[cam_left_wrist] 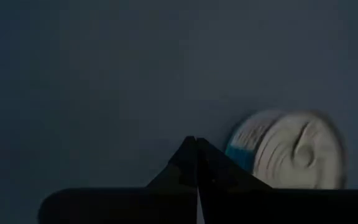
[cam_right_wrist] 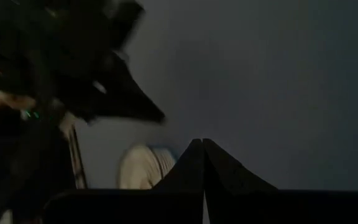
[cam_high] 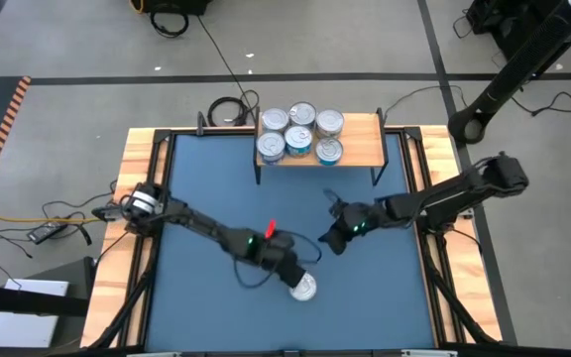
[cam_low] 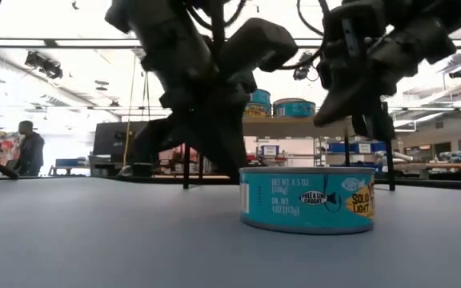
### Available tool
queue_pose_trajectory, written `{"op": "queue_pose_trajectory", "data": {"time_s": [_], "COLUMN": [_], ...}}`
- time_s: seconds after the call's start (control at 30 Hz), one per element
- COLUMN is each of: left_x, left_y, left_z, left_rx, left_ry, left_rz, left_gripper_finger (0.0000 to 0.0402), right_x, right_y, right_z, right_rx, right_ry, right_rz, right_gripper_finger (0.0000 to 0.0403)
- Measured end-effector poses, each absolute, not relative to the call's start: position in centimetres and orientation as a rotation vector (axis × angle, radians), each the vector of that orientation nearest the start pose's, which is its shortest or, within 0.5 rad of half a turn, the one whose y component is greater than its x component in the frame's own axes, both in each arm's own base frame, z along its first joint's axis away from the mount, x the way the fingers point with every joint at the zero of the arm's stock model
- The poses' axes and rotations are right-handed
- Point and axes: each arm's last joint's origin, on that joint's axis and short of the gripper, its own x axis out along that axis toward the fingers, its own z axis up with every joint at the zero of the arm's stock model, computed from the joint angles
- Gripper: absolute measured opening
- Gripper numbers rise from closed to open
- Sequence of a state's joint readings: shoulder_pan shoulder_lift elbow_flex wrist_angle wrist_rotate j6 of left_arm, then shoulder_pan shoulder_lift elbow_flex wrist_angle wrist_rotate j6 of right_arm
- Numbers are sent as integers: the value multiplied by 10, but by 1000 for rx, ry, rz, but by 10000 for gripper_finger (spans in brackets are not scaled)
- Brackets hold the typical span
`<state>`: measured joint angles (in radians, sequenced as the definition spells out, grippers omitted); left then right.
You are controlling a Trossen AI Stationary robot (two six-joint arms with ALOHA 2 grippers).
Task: Stack canned seafood by type on shelf
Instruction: Stack the yellow blue tuna can on top of the yellow blue tuna can on the shelf
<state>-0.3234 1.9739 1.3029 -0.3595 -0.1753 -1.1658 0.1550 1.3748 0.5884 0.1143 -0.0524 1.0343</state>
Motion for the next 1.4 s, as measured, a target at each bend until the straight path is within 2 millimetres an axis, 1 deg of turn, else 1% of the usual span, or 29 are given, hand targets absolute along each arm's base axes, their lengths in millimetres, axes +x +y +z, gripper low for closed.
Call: {"op": "queue_pose_trajectory", "data": {"time_s": [0.07,0.1,0.17,0.23,0.3,0.37,0.43,0.5,0.53,0.63,0.7,0.8,1.0,1.2,1.3,1.4], "left_x": [386,385,379,369,360,352,347,347,348,352,356,361,370,384,390,394], "left_y": [-113,-111,-114,-122,-135,-145,-155,-161,-164,-176,-184,-190,-186,-186,-180,-169], "left_z": [162,166,180,200,220,234,238,230,222,203,199,195,180,165,159,155], "left_rx": [-849,-856,-848,-813,-751,-724,-713,-689,-688,-644,-610,-553,-504,-547,-567,-576], "left_ry": [971,996,1033,1056,1023,960,918,923,934,952,901,838,837,788,780,784], "left_rz": [404,364,276,161,39,37,57,96,115,99,59,51,61,26,43,80], "left_gripper_finger": [0,0,0,0,0,0,0,0,0,0,0,0,0,0,0,0], "right_x": [251,247,240,233,228,224,221,221,221,220,220,219,219,218,218,218], "right_y": [33,31,29,31,33,37,40,43,45,51,55,58,60,60,60,60], "right_z": [184,191,204,214,221,225,225,223,221,219,217,215,213,213,213,212], "right_rx": [961,956,922,884,865,842,817,815,818,812,800,786,785,777,772,755], "right_ry": [671,651,619,597,572,558,563,564,567,568,570,588,594,600,603,607], "right_rz": [-171,-156,-111,-72,-47,-41,-60,-93,-112,-145,-148,-158,-170,-167,-168,-165], "right_gripper_finger": [5,5,5,5,4,4,5,5,4,3,3,5,2,5,5,2]}}
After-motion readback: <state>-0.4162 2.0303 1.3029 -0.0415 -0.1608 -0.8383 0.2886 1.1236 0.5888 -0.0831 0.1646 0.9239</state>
